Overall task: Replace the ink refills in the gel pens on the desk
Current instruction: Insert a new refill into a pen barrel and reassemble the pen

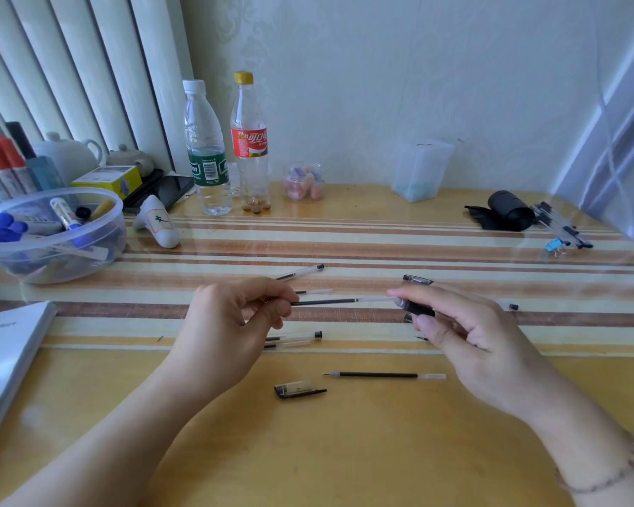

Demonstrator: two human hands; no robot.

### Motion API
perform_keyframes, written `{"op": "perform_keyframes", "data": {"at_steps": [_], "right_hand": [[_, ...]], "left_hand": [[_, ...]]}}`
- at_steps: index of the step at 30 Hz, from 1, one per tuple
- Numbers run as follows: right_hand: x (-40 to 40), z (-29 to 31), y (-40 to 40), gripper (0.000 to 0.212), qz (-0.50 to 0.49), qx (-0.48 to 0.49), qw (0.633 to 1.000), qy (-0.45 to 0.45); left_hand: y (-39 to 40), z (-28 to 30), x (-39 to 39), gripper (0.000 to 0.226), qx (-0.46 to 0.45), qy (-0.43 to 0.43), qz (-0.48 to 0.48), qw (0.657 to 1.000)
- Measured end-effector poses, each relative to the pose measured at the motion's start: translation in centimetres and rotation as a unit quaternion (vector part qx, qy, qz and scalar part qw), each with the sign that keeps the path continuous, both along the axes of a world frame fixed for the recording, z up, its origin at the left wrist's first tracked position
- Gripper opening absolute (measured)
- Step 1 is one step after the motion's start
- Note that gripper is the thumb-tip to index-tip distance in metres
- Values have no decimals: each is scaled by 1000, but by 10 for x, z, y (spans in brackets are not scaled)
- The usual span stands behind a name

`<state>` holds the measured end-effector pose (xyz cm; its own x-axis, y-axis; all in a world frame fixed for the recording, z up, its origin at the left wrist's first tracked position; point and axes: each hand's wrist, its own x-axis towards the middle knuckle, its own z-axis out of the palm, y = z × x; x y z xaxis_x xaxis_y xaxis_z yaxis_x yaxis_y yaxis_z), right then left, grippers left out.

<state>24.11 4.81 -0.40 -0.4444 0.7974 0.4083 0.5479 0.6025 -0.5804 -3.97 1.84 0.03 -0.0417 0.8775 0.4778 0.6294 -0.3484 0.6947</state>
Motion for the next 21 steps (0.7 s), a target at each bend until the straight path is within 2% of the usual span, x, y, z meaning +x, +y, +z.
{"op": "perform_keyframes", "data": {"at_steps": [6, 9, 13, 16, 19, 21], "right_hand": [[1, 2, 0, 39, 4, 19, 1000, -19], [0, 4, -4, 28, 2, 45, 998, -44], [-4, 8, -9, 26, -36, 82, 992, -93], [-10, 10, -14, 25, -37, 99, 985, -139], [-22, 6, -18, 25, -24, 103, 983, -150], [-26, 3, -18, 28, -26, 83, 989, -116]], "left_hand": [[1, -1, 1, 29, 1, 23, 1, 1000], [-1, 0, 1, 30, 12, 56, -2, 998], [-5, 5, 5, 22, 60, 94, -18, 994], [-8, 7, 10, 16, 85, 110, -66, 988], [-14, 1, 20, 16, 76, 94, -100, 988], [-16, 0, 23, 16, 81, 41, -95, 991]]}}
